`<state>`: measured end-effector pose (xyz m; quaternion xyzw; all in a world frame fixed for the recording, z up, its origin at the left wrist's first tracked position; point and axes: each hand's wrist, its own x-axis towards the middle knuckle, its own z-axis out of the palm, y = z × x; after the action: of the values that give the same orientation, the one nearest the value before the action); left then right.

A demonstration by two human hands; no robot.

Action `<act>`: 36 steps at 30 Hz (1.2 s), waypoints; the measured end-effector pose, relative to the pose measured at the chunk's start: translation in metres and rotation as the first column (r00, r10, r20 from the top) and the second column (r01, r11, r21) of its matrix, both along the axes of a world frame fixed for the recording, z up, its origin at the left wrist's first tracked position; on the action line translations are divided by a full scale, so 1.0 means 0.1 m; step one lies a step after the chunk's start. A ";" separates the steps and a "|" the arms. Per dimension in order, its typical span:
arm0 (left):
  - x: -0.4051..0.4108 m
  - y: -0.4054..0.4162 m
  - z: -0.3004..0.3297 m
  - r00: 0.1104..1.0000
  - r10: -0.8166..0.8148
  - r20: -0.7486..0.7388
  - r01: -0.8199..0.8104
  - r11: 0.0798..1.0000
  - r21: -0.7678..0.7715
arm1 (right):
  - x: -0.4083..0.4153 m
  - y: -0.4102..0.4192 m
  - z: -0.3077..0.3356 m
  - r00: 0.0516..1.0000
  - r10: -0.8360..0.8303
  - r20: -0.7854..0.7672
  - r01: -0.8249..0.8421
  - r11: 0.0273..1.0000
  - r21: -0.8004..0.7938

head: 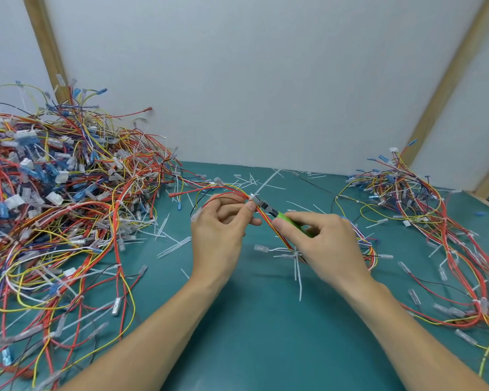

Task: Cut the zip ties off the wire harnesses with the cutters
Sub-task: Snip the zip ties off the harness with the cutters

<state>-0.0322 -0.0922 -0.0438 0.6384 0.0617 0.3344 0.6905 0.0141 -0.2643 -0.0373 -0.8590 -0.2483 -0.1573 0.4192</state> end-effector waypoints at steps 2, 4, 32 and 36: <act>-0.01 0.00 0.00 1.000 -0.023 0.000 0.023 0.999 -0.025 | 0.01 0.00 -0.02 0.995 0.049 -0.088 -0.047 0.999 0.019; -0.01 0.00 0.00 1.000 -0.027 -0.014 0.027 0.999 -0.040 | 0.02 0.00 -0.03 0.981 0.100 -0.168 -0.095 0.995 0.038; 0.01 0.03 0.00 0.990 0.074 -0.123 -0.079 0.996 -0.040 | -0.04 0.06 -0.03 0.984 0.058 -0.168 -0.058 0.998 0.002; 0.01 0.03 0.00 0.987 0.089 -0.132 -0.094 0.995 -0.026 | -0.02 0.04 -0.03 0.986 0.026 -0.163 -0.032 0.999 -0.035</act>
<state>-0.0312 -0.0892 -0.0435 0.6442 0.1416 0.3220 0.6791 0.0116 -0.2602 -0.0402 -0.8730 -0.2285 -0.0757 0.4241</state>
